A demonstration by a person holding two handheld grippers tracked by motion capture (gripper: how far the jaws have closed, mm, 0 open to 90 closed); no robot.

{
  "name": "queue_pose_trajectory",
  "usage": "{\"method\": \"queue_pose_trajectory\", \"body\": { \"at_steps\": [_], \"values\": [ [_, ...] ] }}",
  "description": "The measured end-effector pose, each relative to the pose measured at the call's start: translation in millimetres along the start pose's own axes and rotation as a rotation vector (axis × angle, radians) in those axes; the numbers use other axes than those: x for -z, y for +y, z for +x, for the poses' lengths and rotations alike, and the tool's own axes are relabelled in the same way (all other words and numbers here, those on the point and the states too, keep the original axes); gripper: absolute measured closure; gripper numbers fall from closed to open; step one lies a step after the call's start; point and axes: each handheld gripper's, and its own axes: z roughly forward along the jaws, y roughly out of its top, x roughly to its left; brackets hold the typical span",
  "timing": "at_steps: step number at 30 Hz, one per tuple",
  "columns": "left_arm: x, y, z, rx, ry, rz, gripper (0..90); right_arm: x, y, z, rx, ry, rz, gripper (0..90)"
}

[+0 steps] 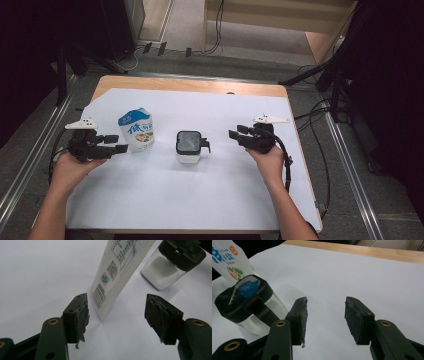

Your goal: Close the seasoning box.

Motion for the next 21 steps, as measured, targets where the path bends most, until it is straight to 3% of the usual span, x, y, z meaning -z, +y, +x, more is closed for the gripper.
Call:
{"method": "queue_pose_trajectory", "body": {
  "at_steps": [7,21],
  "values": [
    [-1.2,-0.2,0.5,-0.003,-0.009,0.002,35.6,9.1,-8.6,-11.0,-0.001,-0.052,0.009,49.1],
    [-2.8,0.3,0.0,-0.013,0.018,0.004,34.3,24.9,-24.4,-28.7,-0.061,-0.082,0.002,49.5]
  ]
}}
